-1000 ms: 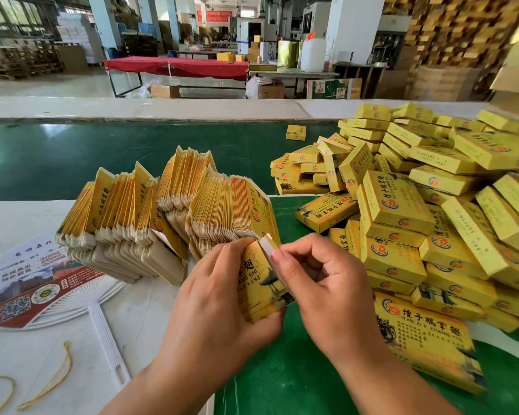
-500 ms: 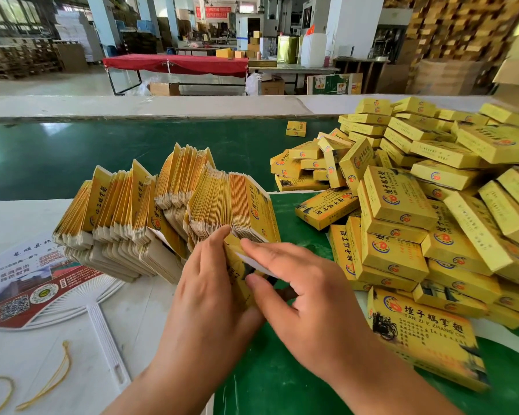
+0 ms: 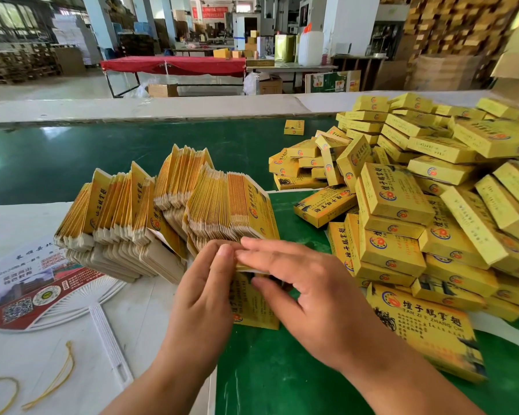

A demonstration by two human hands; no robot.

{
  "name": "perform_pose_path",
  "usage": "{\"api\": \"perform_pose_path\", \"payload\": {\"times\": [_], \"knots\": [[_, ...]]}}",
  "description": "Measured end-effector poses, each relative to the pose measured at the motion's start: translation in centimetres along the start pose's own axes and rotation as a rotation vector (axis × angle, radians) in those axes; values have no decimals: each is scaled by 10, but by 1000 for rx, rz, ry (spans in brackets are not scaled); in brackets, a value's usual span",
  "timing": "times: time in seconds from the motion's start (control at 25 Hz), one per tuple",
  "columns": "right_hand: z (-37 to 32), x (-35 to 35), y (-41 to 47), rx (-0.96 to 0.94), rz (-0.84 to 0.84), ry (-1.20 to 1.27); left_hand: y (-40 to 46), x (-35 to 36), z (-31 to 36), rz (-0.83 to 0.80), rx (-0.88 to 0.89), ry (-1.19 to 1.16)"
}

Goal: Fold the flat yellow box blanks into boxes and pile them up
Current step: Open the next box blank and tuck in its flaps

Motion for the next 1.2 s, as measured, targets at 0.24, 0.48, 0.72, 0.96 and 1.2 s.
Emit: {"api": "perform_pose_path", "payload": {"times": [0.24, 0.48, 0.72, 0.96, 1.2], "knots": [[4, -6, -2, 26, 30, 89, 1, -1, 1, 24, 0, 1], [4, -10, -2, 16, 118, 131, 2, -8, -2, 59, -1, -1], [1, -6, -2, -31, 39, 26, 4, -7, -4, 38, -7, -4], [28, -16, -10, 170, 227, 229, 3, 7, -10, -176, -76, 12], [41, -33, -16, 316, 392, 272, 5, 9, -12, -316, -128, -118]]}}
Point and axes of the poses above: each hand's wrist, its own y-axis towards the middle knuckle, its own x-axis out of the palm, z = x × y, the point moved 8 cm from there along y, towards the middle knuckle, and after that the axes turned 13 degrees about -x, right-handed, at the moved point
